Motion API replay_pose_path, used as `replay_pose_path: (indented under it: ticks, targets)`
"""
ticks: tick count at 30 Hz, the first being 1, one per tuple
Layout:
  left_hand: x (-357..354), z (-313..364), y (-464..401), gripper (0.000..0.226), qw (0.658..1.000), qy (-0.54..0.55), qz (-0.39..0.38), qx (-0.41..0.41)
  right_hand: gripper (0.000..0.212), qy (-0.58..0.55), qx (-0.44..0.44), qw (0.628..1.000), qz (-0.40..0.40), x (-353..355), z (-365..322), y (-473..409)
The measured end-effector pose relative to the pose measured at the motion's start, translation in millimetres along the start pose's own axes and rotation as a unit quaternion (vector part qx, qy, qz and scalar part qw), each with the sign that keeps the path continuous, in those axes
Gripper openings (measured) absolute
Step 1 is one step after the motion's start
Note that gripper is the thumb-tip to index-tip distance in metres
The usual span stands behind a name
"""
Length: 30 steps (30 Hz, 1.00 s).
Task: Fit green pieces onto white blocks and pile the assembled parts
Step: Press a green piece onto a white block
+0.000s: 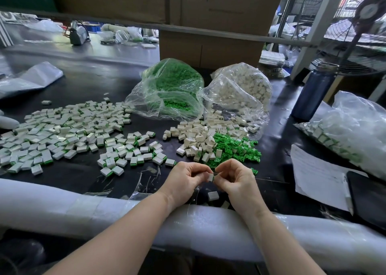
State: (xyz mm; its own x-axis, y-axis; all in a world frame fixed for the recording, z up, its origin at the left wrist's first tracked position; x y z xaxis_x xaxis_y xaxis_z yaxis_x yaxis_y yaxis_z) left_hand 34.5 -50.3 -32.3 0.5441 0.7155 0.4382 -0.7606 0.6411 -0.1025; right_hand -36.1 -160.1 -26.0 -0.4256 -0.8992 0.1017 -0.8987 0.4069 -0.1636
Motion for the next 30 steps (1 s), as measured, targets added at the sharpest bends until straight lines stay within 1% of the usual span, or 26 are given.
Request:
replay_pose_path:
  ticks: [6, 10, 13, 20, 24, 28, 30]
  targets:
    - [-2.1, 0.8, 0.1, 0.013, 1.0, -0.021, -0.015, -0.003, 0.022, -0.003, -0.009, 1.0, -0.012, -0.4, 0.0, 1.3]
    - [-2.6, 1.3, -0.2, 0.015, 0.999, -0.037, -0.012, -0.011, 0.022, 0.006, -0.011, 1.0, -0.015, -1.0, 0.1, 1.5]
    - [-2.2, 1.9, -0.6, 0.013, 0.999, -0.047, -0.011, -0.016, 0.023, 0.007, -0.012, 1.0, -0.013, 0.0, 0.2, 1.2]
    - [-4.3, 4.1, 0.2, 0.012, 0.997, -0.073, -0.023, -0.026, 0.023, 0.016, -0.002, 1.0, -0.026, -2.1, -0.5, 1.1]
    - [-1.7, 2.4, 0.1, 0.013, 0.999, -0.042, 0.003, -0.01, 0.021, 0.004, 0.003, 1.0, -0.003, 1.2, 0.9, -1.5]
    - [-0.8, 4.7, 0.5, 0.014, 0.997, -0.062, 0.024, -0.026, 0.015, -0.03, -0.004, 1.0, 0.004, 2.0, 2.9, -3.4]
    - [-0.2, 8.2, 1.3, 0.023, 0.994, -0.088, 0.029, -0.049, 0.014, -0.059, -0.013, 0.998, 0.009, 2.9, 5.3, -3.5]
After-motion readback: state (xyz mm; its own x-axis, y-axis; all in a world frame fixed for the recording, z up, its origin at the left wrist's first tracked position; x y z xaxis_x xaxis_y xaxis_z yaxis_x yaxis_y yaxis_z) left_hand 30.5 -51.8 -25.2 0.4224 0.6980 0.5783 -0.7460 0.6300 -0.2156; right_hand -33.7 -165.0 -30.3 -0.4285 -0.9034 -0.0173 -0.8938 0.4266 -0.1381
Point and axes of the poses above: each hand's wrist, its own y-axis away from the middle knuckle, its own x-axis out of the back of the hand, z = x × y, the point moved 7 cm from there along -y, towards the middle knuckle, and after that the axes turned 9 degrees about -y, right-handed, at the moved point
